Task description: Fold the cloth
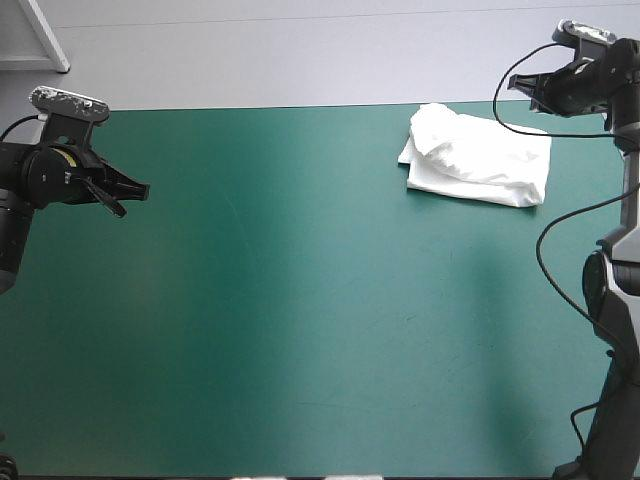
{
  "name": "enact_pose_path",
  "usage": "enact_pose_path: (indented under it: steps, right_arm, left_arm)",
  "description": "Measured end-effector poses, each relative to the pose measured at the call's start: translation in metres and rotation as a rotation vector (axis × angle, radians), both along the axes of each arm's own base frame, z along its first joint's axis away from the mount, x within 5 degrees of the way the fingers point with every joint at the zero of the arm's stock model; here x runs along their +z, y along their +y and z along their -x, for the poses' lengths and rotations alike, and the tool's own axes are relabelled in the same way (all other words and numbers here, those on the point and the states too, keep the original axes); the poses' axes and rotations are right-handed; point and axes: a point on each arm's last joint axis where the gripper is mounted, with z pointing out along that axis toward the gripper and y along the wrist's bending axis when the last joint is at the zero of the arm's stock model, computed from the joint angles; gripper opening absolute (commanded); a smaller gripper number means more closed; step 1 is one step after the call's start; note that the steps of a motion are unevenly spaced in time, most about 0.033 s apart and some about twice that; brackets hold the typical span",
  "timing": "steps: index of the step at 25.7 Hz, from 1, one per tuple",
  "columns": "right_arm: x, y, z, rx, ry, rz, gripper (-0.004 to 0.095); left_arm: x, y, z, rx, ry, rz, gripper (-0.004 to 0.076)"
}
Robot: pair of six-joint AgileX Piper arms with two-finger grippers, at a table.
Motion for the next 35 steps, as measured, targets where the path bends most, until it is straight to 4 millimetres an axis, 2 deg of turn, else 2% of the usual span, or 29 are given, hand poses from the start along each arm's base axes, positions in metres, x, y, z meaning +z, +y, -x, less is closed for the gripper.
enact_pose_path:
  steps: [2, 9, 14, 20, 22, 23, 30, 32, 33, 34, 35]
  right_arm:
    - [0.014, 0.004, 0.017, 0.015, -0.005, 0.028, -0.0013]
    - [0.015, 0.024, 0.076, 0.088, 0.062, 0.095, -0.0013]
    - [0.0, 0.042, 0.128, 0.132, -0.011, 0.142, -0.0013]
    - [-0.023, 0.062, 0.191, 0.2, -0.145, 0.211, -0.0013]
    - [-0.038, 0.065, 0.212, 0.208, -0.162, 0.221, -0.0013]
    - [-0.055, 0.066, 0.231, 0.204, -0.165, 0.219, -0.0013]
    - [-0.116, 0.063, 0.294, 0.2, -0.182, 0.254, -0.0013]
    - [-0.129, 0.063, 0.31, 0.195, -0.2, 0.246, -0.0013]
    - [-0.137, 0.064, 0.324, 0.175, -0.23, 0.211, -0.0013]
    - [-0.139, 0.064, 0.329, 0.169, -0.242, 0.198, -0.0013]
    - [-0.14, 0.065, 0.341, 0.164, -0.275, 0.187, -0.0013]
  left_arm:
    - [0.0, -0.001, 0.0, -0.003, -0.001, 0.008, 0.0019]
    - [0.015, -0.005, 0.01, -0.032, -0.1, 0.069, 0.0019]
    - [0.022, -0.005, 0.02, -0.061, -0.139, 0.06, 0.0019]
    - [0.013, -0.005, 0.03, -0.067, -0.125, 0.054, 0.0019]
    - [0.006, -0.005, 0.033, -0.069, -0.119, 0.053, 0.0019]
    - [-0.003, -0.004, 0.038, -0.071, -0.123, 0.053, 0.0019]
    - [-0.038, -0.003, 0.057, -0.085, -0.156, 0.052, 0.0019]
    - [-0.056, -0.003, 0.063, -0.089, -0.146, 0.052, 0.0019]
    - [-0.077, -0.003, 0.07, -0.093, -0.126, 0.057, 0.0019]
    - [-0.088, -0.003, 0.074, -0.093, -0.107, 0.057, 0.0019]
    - [-0.113, -0.003, 0.083, -0.094, -0.066, 0.058, 0.0019]
